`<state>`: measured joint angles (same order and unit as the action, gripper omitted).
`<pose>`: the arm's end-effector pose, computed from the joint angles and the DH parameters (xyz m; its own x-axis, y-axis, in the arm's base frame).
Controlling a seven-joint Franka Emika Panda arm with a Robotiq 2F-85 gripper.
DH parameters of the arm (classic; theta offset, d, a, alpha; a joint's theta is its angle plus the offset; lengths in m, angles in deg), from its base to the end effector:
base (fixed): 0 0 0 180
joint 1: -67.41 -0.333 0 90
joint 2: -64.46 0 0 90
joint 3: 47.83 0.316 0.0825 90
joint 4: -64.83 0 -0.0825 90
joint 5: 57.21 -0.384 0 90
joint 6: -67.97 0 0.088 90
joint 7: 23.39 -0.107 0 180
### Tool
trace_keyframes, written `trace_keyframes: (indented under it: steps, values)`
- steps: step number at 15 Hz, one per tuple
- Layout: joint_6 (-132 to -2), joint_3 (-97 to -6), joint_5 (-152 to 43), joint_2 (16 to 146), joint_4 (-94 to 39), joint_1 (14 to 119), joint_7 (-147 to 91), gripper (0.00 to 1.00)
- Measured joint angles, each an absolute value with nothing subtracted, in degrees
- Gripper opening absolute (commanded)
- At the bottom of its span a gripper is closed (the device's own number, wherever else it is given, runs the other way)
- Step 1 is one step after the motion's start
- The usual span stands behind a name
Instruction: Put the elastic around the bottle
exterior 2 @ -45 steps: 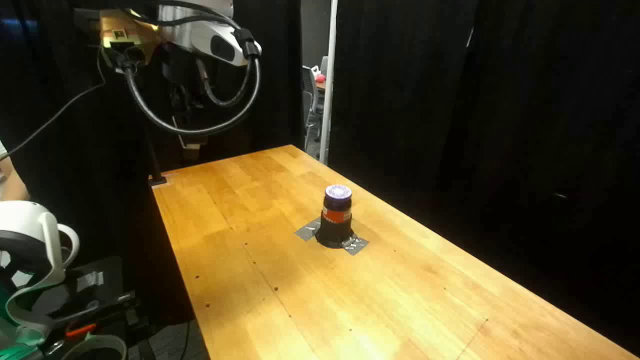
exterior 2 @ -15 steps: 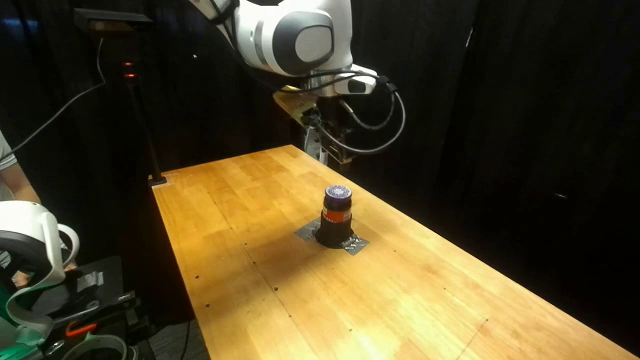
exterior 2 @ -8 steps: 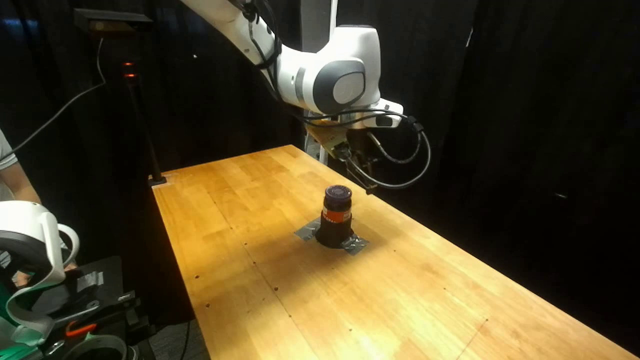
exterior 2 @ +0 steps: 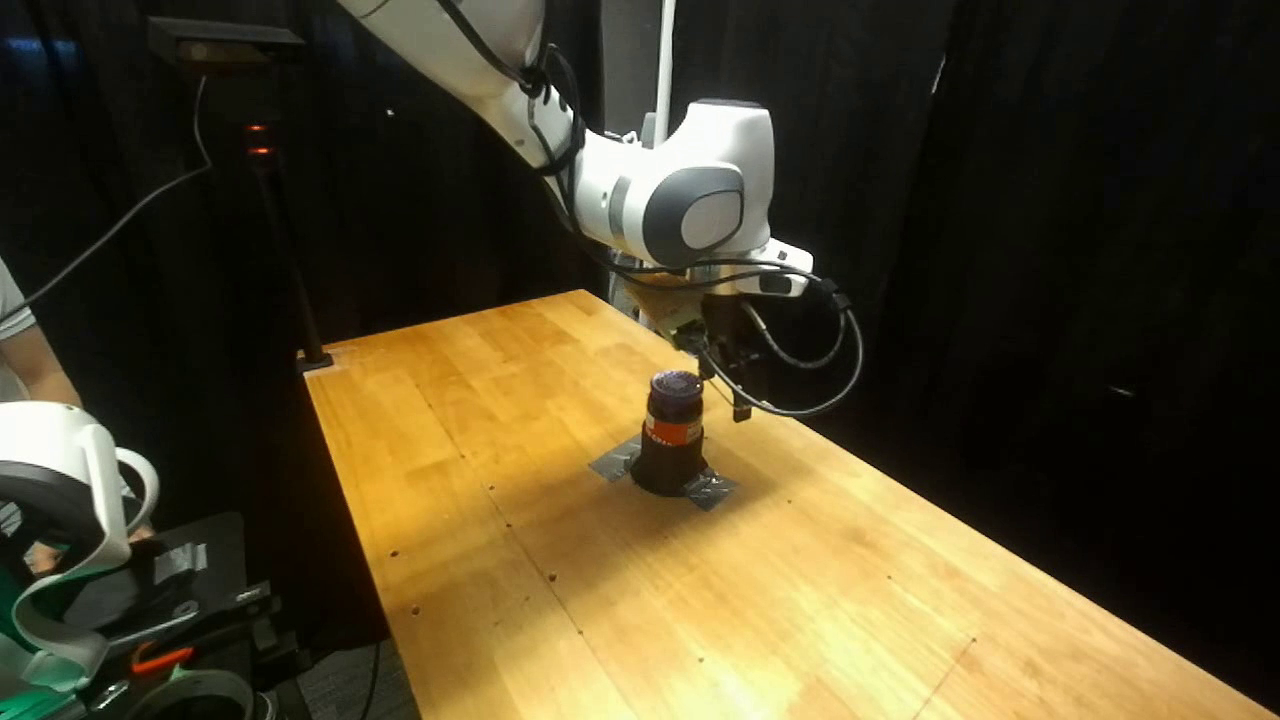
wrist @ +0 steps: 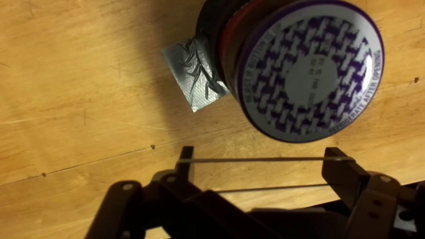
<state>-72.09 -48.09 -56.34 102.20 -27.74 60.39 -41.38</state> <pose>0.7047 0.0840 0.2563 0.9690 -0.1836 0.1654 -0.1797 -0.9830 -0.0386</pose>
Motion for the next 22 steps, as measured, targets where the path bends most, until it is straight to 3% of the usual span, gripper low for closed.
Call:
trace_keyframes:
  steps: [11,22]
  values:
    - [-70.29,-48.03,-58.65,102.41,-25.59,60.44,-43.37,1.0]
    - [-54.75,-46.48,-64.79,101.55,-24.59,61.29,-42.09,1.0]
